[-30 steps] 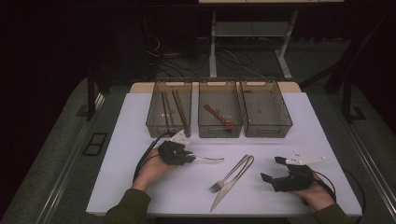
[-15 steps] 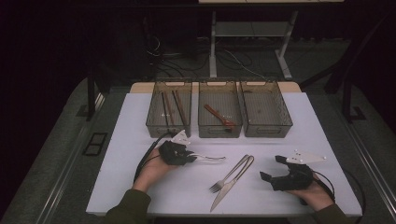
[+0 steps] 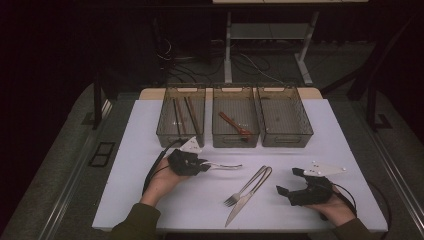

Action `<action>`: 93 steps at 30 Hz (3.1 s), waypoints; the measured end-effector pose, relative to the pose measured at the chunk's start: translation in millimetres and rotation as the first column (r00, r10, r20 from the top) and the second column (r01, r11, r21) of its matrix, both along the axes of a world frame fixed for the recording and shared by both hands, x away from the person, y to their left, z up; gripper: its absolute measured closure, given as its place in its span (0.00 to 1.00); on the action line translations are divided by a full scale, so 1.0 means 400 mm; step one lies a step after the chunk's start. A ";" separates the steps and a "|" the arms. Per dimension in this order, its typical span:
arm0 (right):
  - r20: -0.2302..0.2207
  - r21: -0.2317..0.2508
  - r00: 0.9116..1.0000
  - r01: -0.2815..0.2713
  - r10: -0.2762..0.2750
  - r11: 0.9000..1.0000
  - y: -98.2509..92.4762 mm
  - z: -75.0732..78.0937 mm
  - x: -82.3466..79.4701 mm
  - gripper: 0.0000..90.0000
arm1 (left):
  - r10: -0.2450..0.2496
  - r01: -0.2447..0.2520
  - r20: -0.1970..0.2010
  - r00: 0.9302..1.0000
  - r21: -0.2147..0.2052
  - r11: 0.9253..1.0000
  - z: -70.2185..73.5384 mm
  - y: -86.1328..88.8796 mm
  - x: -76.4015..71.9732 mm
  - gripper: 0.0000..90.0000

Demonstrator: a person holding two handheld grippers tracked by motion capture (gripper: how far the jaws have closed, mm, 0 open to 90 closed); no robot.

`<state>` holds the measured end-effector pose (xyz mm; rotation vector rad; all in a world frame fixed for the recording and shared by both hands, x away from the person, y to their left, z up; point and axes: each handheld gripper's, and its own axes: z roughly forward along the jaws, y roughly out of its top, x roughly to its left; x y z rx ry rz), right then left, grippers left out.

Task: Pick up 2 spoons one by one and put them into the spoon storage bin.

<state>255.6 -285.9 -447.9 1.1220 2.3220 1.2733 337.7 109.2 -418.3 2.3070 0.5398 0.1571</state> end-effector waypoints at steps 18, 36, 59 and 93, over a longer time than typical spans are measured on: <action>0.007 -0.004 1.000 0.008 -0.008 1.000 -0.003 0.001 0.001 0.10 | -0.026 0.026 0.009 1.000 -0.048 0.998 0.055 -0.038 0.018 0.86; 0.012 -0.017 1.000 -0.011 0.011 1.000 0.010 -0.001 -0.001 0.10 | -0.054 0.056 0.031 0.998 -0.044 0.997 0.128 -0.126 0.105 0.86; 0.023 -0.011 1.000 -0.009 0.009 1.000 0.004 0.006 -0.004 0.10 | 0.124 -0.123 -0.019 0.992 0.019 0.992 0.125 -0.163 0.275 0.86; 0.023 -0.018 1.000 -0.012 0.012 1.000 0.002 0.004 -0.002 0.10 | 0.107 -0.107 -0.007 0.994 -0.085 0.991 0.155 -0.146 0.201 0.33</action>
